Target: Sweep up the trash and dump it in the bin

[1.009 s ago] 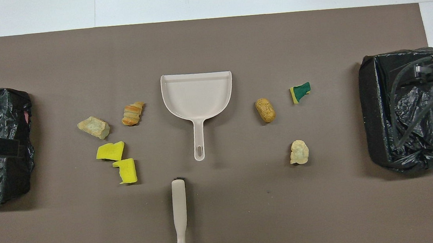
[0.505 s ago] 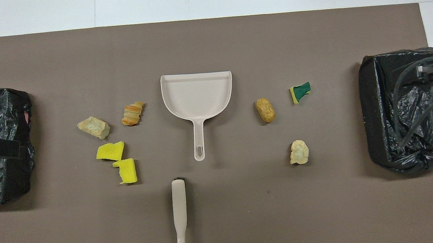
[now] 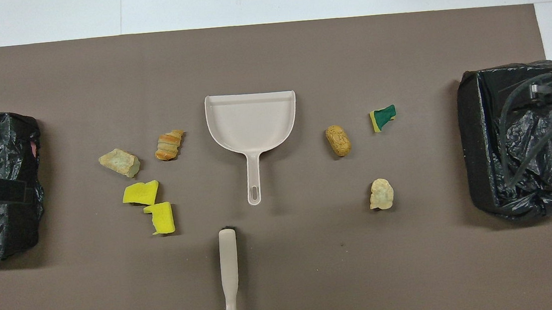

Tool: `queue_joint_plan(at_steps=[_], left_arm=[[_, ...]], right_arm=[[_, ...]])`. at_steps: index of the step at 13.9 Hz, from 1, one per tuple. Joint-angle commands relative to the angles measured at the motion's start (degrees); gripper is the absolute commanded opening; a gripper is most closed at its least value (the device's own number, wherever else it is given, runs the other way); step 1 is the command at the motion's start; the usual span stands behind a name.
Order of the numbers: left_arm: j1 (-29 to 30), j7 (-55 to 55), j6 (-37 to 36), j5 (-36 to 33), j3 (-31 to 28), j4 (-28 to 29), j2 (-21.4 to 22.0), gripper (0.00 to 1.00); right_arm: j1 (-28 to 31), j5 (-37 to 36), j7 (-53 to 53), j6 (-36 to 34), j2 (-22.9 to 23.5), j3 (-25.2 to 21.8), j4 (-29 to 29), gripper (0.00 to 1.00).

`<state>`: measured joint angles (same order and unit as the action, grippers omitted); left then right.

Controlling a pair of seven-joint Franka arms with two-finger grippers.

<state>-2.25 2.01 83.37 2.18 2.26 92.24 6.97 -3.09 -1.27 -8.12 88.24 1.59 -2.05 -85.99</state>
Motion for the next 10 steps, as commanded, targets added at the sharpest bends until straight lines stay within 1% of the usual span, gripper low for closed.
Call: queue_joint_plan(at_steps=[1,5,6,8,9,10], left_arm=[[-0.12,-0.16,-0.57,0.55,-0.15,1.01,1.21,1.0],[-0.21,-0.25,-0.75,0.55,-0.15,1.19,1.29,1.0],[-0.21,-0.25,-0.66,0.55,-0.07,1.53,1.38,1.0],[-0.29,-0.34,-0.4,0.55,0.11,3.02,1.91,1.0],[-0.38,-0.34,-0.57,0.55,0.2,3.9,2.61,1.0],[-0.47,-0.25,-0.49,0.72,0.28,6.0,4.18,1.0]], right_arm=[[0.1,0.13,1.44,1.59,-1.32,0.12,-2.16,1.0],[-0.6,-0.48,0.14,2.2,-0.45,0.91,-1.9,1.0],[-2.35,-0.48,-2.05,3.25,0.25,0.82,-1.73,1.0],[-5.51,-0.75,-7.06,4.22,3.4,0.91,-1.03,1.0],[-7.79,-0.75,-9.95,5.18,5.95,0.91,0.89,1.0],[-9.55,-0.83,-13.29,6.15,8.06,0.91,2.48,1.0]])
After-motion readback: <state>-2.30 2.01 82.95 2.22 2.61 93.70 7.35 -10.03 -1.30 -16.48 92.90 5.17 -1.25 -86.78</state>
